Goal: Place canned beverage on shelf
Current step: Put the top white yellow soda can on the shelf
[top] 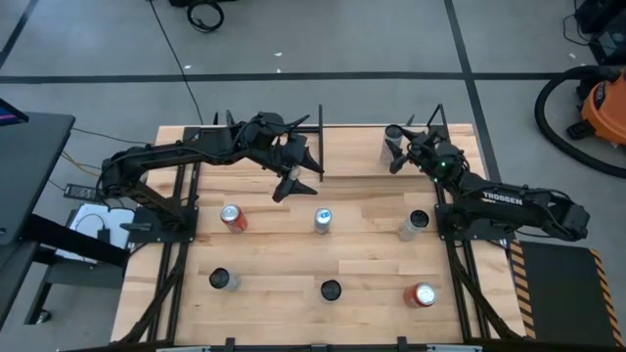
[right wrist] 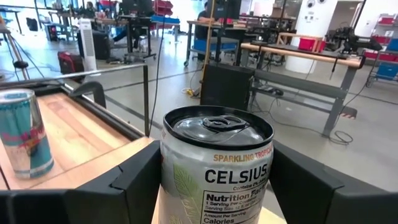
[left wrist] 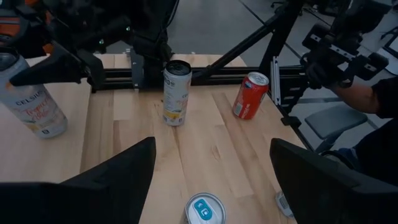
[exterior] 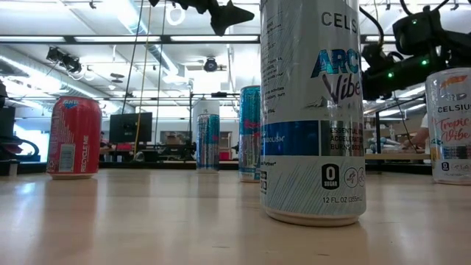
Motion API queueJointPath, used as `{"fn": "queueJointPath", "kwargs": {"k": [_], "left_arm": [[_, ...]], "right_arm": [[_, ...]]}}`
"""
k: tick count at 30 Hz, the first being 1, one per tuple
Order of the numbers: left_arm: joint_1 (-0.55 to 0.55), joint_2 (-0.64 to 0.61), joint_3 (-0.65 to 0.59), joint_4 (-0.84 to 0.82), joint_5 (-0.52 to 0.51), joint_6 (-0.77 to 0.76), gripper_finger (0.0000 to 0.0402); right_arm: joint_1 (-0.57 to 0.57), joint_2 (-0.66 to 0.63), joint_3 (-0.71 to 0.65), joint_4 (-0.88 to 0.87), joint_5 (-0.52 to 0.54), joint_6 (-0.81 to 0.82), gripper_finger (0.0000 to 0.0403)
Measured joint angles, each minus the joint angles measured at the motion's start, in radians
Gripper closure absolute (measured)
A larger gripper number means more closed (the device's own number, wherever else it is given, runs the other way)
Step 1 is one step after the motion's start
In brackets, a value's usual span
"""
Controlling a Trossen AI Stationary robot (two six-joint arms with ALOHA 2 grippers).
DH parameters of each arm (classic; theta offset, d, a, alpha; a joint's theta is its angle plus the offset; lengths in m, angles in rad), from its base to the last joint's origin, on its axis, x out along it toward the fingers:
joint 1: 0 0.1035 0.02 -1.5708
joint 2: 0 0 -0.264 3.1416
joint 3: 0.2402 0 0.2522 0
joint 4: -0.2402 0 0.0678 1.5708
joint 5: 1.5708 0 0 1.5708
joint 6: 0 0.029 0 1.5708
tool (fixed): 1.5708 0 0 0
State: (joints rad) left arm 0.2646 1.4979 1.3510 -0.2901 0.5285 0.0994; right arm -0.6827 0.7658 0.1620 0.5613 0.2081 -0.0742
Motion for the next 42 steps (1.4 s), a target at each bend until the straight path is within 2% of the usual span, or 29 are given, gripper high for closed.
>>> {"fn": "queueJointPath", "kwargs": {"k": [9,30,42], "left_arm": [[0.000,0.000,0.000,0.000,0.000,-0.001,0.0084],[0.000,0.000,0.000,0.000,0.000,-0.001,0.0084],[0.000,0.000,0.000,0.000,0.000,-0.003,0.0084]], "right_arm": [[0.000,-0.001,-0.017,0.008,-0.002,-0.004,0.0131],[0.000,-0.001,-0.018,0.007,-0.002,-0.001,0.0066],[0.000,-0.048,-0.018,0.100,-0.002,-0.020,0.0061]]}}
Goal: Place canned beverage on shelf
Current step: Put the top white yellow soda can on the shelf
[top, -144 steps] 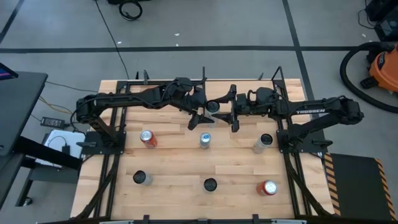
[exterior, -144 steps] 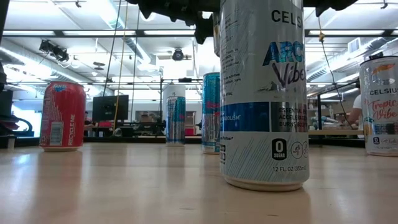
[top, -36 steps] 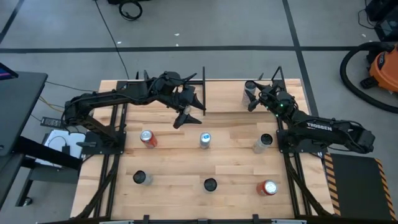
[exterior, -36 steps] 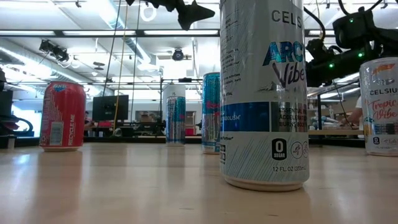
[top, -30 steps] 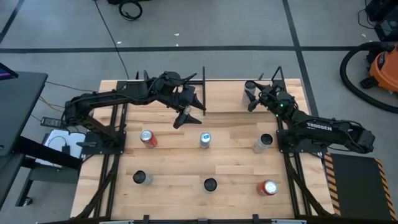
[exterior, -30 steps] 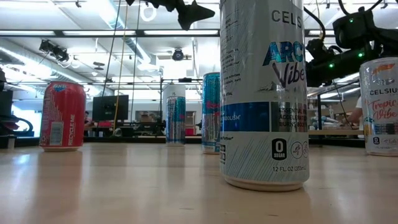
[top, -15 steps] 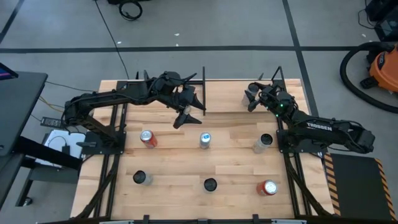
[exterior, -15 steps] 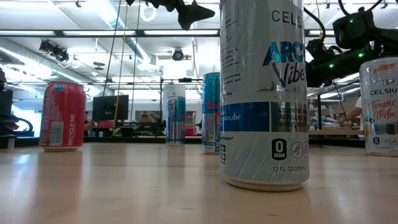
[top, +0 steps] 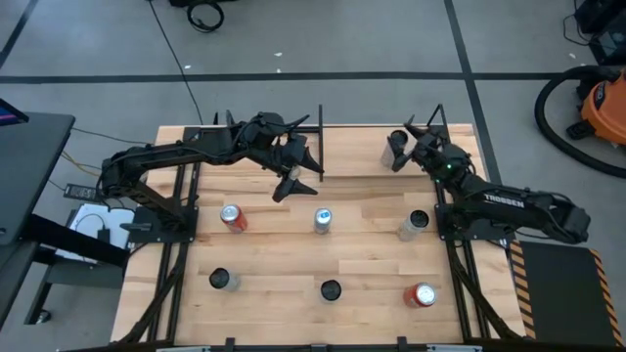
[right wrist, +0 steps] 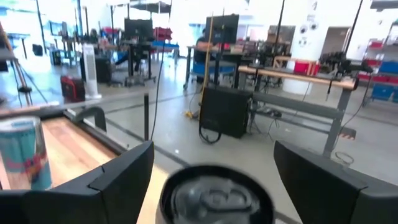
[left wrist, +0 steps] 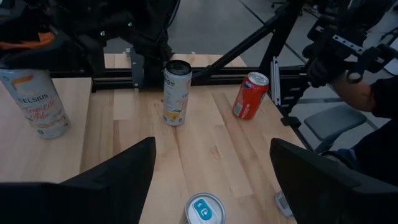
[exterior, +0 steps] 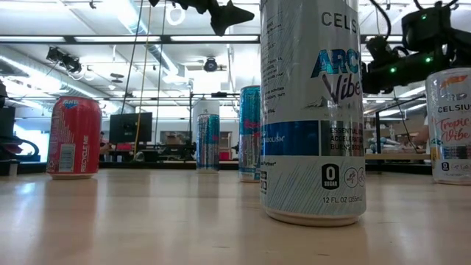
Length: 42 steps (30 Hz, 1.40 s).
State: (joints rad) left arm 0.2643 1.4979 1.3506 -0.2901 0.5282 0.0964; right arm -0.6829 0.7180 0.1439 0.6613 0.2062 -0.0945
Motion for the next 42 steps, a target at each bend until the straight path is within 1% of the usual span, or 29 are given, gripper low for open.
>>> {"fn": "queueJointPath", "kwargs": {"k": [6,9,11,13,15,20,25,28,31,33,42], "left_arm": [[0.000,0.000,0.000,0.000,0.000,-0.006,0.0084],[0.000,0.000,0.000,0.000,0.000,-0.006,0.0084],[0.000,0.000,0.000,0.000,0.000,-0.006,0.0084],[0.000,0.000,0.000,0.000,0.000,-0.007,0.0084],[0.000,0.000,0.000,0.000,0.000,-0.007,0.0084],[0.000,0.000,0.000,0.000,0.000,-0.007,0.0084],[0.000,0.000,0.000,0.000,0.000,-0.007,0.0084],[0.000,0.000,0.000,0.000,0.000,-0.007,0.0084],[0.000,0.000,0.000,0.000,0.000,-0.007,0.0084],[0.000,0.000,0.000,0.000,0.000,-0.007,0.0084],[0.000,0.000,0.000,0.000,0.000,-0.032,0.0084]], "right_arm": [[0.013,-0.060,0.002,0.032,0.000,-0.003,0.0061],[0.032,-0.080,0.041,0.024,0.011,0.014,0.0061],[0.049,-0.086,0.089,-0.016,0.010,0.012,0.0063],[0.066,-0.087,0.157,-0.108,0.010,-0.007,0.0065],[0.082,-0.087,0.242,-0.244,0.029,-0.013,0.0067],[0.101,-0.081,0.440,-0.615,0.144,0.058,0.0068],[0.118,-0.081,0.596,-0.922,0.129,0.166,0.0068],[0.120,-0.078,0.657,-1.044,0.140,0.253,0.0068],[0.114,-0.053,0.691,-1.151,0.141,0.320,0.0068],[0.107,-0.028,0.693,-1.179,0.140,0.343,0.0068],[0.082,0.107,0.693,-1.165,0.127,0.347,0.0068]]}}
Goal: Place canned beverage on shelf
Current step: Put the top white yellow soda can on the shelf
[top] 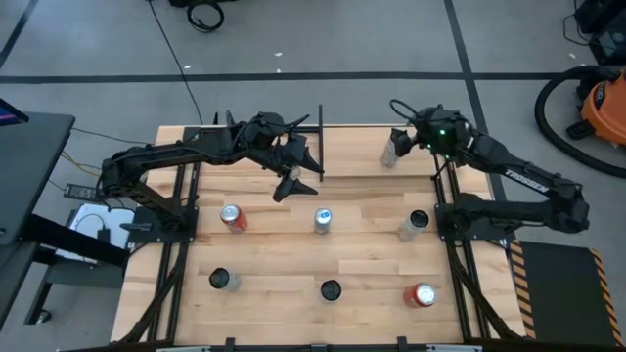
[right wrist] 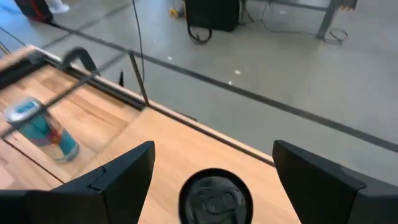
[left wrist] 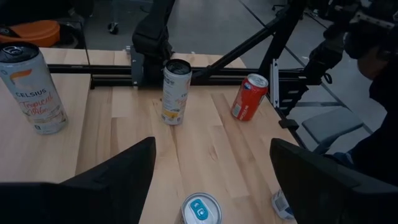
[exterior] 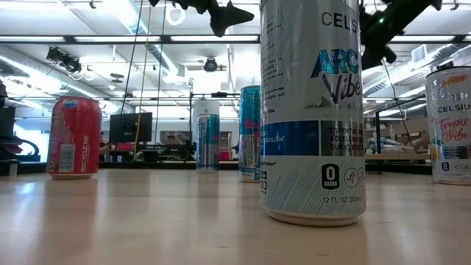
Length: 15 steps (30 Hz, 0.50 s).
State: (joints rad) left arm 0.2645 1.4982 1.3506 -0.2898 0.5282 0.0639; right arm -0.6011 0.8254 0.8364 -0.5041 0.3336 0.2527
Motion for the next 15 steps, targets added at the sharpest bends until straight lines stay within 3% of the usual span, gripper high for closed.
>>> {"fn": "queueJointPath", "kwargs": {"k": [15], "left_arm": [[0.000,0.000,0.000,0.000,0.000,0.001,0.0084]], "right_arm": [[-0.083,0.058,0.000,-0.065,-0.133,0.014,0.0068]]}}
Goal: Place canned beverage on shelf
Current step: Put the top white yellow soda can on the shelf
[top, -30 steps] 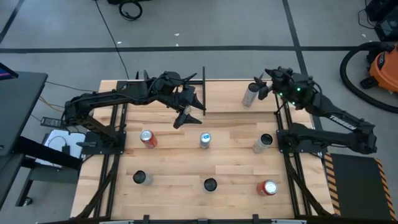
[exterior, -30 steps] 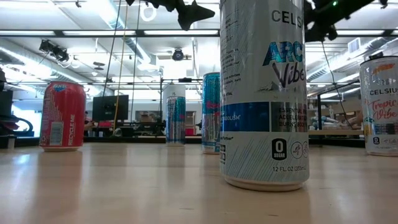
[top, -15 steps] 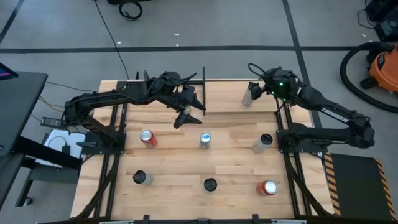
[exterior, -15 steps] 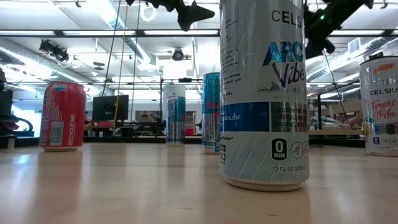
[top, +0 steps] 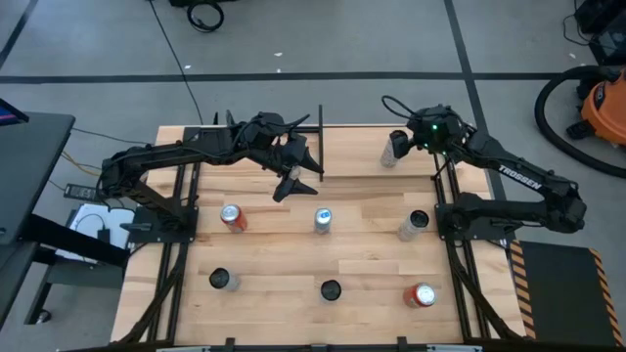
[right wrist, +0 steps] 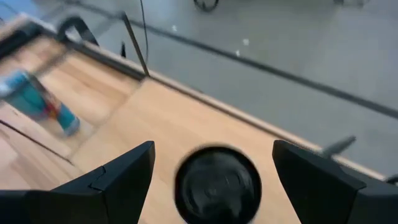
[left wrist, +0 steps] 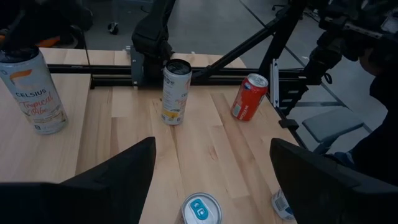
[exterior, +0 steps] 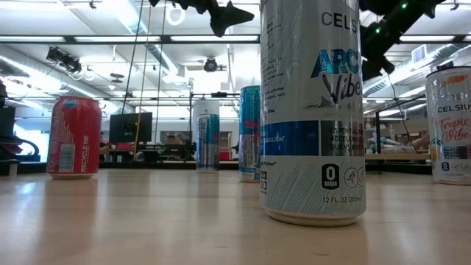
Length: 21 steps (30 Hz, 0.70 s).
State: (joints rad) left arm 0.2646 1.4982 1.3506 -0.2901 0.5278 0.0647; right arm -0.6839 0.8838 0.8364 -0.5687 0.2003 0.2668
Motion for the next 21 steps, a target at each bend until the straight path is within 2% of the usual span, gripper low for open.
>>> {"fn": "queueJointPath", "kwargs": {"k": [11,21], "left_arm": [[0.000,0.000,0.000,0.000,0.000,0.001,0.0084],[0.000,0.000,0.000,0.000,0.000,0.021,0.0084]], "right_arm": [[-0.003,0.065,0.000,-0.021,-0.021,-0.005,0.0068],[-0.009,0.038,0.000,-0.095,-0.020,-0.014,0.0068]]}}
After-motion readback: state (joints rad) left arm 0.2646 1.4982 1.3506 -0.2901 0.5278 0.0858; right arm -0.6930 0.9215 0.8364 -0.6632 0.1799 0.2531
